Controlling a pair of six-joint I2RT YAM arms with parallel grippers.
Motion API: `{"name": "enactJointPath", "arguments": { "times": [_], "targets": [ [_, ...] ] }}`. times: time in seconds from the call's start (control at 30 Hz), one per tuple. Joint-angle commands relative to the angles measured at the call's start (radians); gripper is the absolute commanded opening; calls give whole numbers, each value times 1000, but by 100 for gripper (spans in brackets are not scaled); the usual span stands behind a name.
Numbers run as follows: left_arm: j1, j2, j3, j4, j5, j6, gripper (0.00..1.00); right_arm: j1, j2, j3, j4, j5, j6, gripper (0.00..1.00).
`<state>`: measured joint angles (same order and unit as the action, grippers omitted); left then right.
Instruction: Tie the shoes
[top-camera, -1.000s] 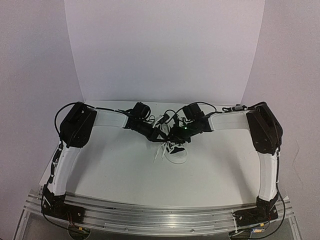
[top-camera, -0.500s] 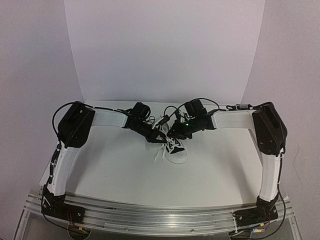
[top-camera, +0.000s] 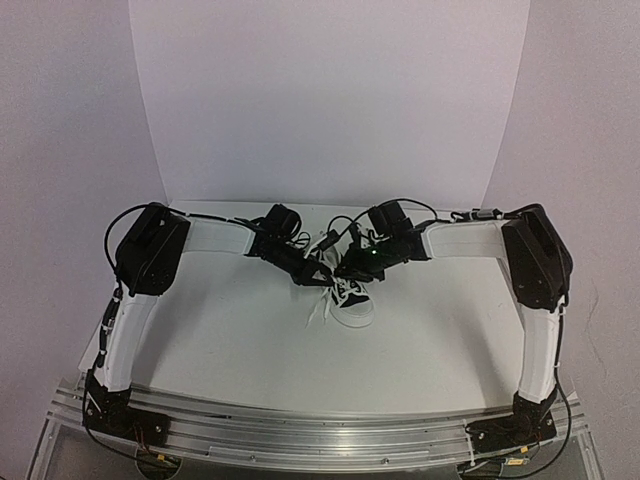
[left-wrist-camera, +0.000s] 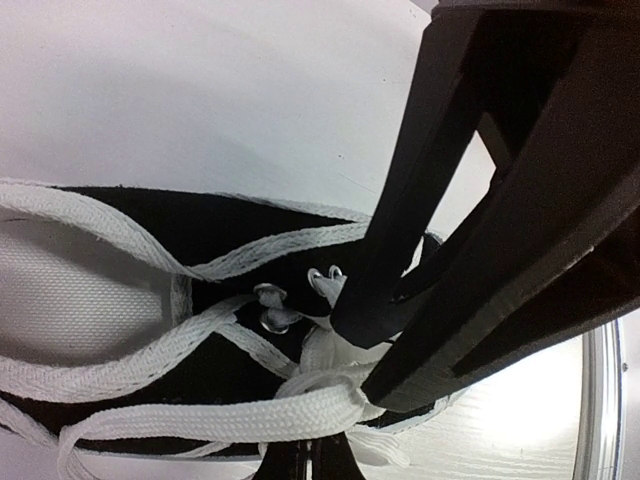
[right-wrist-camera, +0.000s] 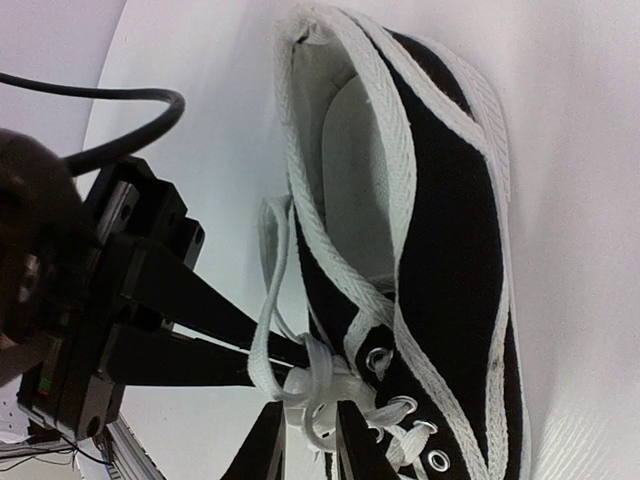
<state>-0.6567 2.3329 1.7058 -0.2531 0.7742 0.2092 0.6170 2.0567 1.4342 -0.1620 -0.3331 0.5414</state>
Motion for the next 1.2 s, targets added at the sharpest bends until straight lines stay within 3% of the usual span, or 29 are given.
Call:
{"name": "enactJointPath", "arguments": {
  "times": [0.0, 0.1, 0.27, 0.67, 1.07, 1.1, 1.17],
  "targets": [
    [-6, -36, -14, -41, -26, 4, 0, 0, 30, -8, -24, -16, -22, 20],
    [-7, -34, -12, -34, -25, -1, 0, 1, 40, -6, -28, -23, -21, 18],
    [-6, -33, -9, -36, -24, -5, 0, 1, 36, 6, -27, -13, -16, 0],
    [-6, -22, 24, -46, -5, -121, 0, 1, -91, -16, -26, -9, -4, 0],
    [-6, 20, 91, -32, 1, -183, 0, 12, -46, 23, -7, -157, -19, 0],
    [-6, 22, 93, -31, 2, -184, 0, 12, -38, 25, -6, -168, -21, 1],
    [-7, 22, 89, -29, 9, -186, 0, 12, -19, 36, -2, -179, -19, 13]
  ]
}}
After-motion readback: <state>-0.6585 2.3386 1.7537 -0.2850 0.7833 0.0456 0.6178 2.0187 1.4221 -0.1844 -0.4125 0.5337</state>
